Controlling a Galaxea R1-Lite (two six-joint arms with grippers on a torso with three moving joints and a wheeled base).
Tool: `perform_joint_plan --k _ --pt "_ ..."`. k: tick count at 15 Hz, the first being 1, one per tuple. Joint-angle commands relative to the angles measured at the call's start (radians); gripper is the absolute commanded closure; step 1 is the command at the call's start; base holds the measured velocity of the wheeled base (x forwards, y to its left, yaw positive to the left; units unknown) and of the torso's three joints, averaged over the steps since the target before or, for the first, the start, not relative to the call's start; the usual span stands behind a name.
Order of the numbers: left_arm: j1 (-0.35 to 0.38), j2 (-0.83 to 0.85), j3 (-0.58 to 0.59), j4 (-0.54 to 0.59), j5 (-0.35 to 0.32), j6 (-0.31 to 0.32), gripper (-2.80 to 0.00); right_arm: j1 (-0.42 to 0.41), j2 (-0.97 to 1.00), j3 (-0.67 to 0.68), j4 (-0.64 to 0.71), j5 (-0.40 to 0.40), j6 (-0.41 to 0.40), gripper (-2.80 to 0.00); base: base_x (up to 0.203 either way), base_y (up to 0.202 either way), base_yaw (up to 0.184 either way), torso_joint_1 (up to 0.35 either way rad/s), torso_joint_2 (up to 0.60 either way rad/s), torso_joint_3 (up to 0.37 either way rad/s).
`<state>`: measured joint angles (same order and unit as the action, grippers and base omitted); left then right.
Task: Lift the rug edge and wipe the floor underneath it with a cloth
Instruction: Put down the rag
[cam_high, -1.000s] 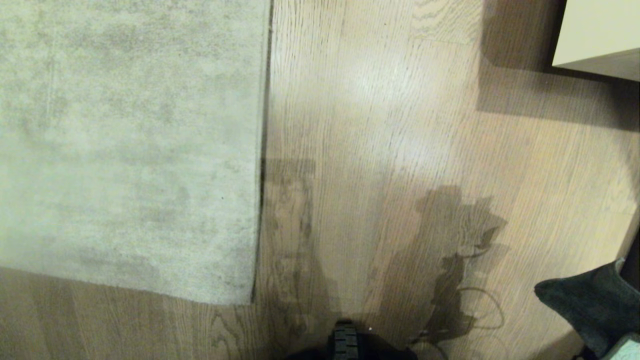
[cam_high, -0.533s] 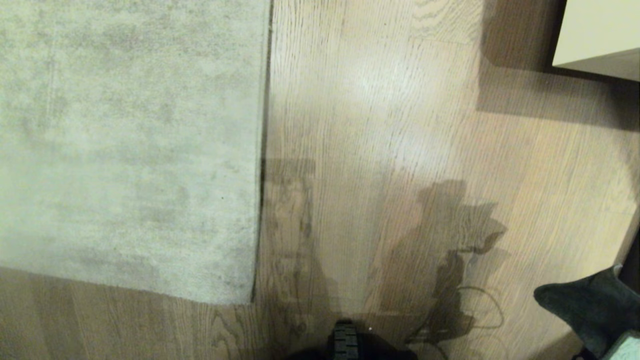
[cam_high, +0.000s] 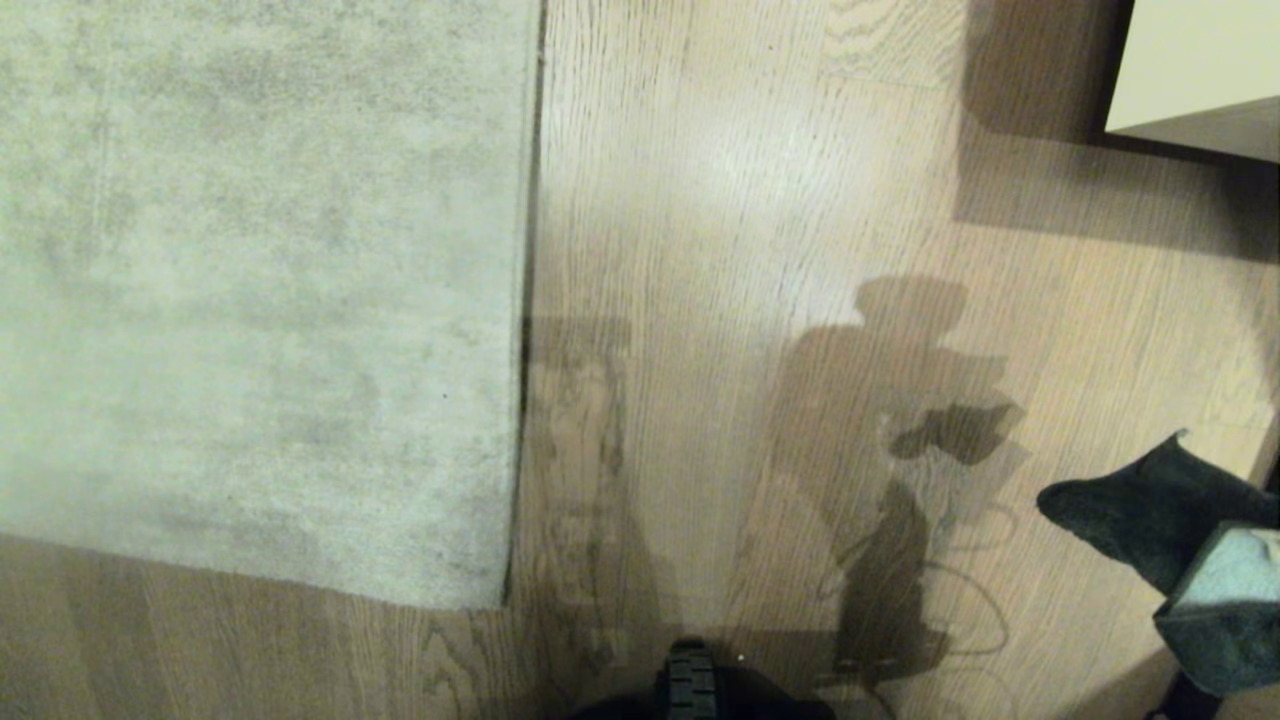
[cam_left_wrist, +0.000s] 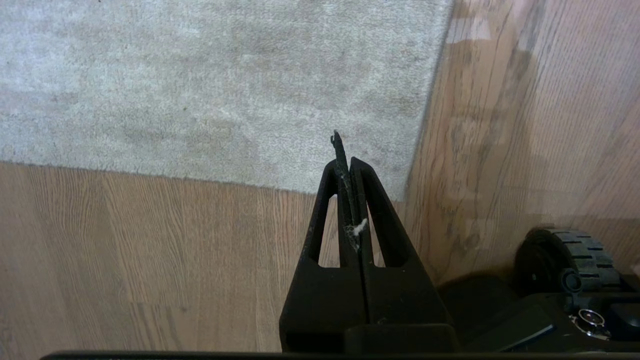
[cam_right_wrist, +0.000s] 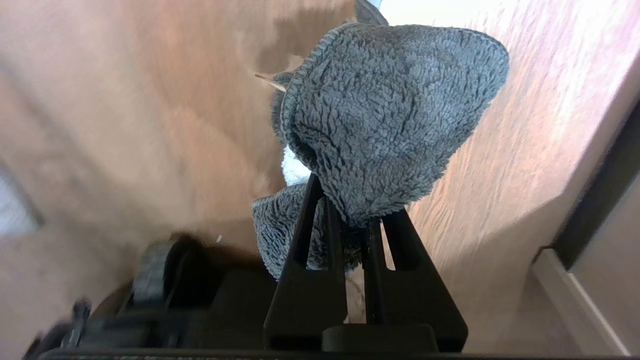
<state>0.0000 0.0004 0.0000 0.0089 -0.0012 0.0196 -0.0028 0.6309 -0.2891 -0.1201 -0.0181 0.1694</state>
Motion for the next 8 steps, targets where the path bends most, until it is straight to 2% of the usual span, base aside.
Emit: perform_joint_plan --k 1,5,8 --pt "0.000 0.001 0.000 0.000 0.000 0.000 0.00 -0.018 0.225 -0.029 -0.060 -0.013 0.005 0.00 0.000 0.000 0.000 0.000 0.00 0.000" --pt "0.000 0.001 0.000 0.000 0.000 0.000 0.00 -0.053 0.429 -0.019 -0.244 -0.020 0.005 0.00 0.000 0.000 0.000 0.000 0.00 0.000" --pt "0.000 0.001 0.000 0.000 0.000 0.000 0.00 -0.140 0.599 -0.024 -0.413 -0.021 -0.014 0.00 0.000 0.000 0.000 0.000 0.00 0.000"
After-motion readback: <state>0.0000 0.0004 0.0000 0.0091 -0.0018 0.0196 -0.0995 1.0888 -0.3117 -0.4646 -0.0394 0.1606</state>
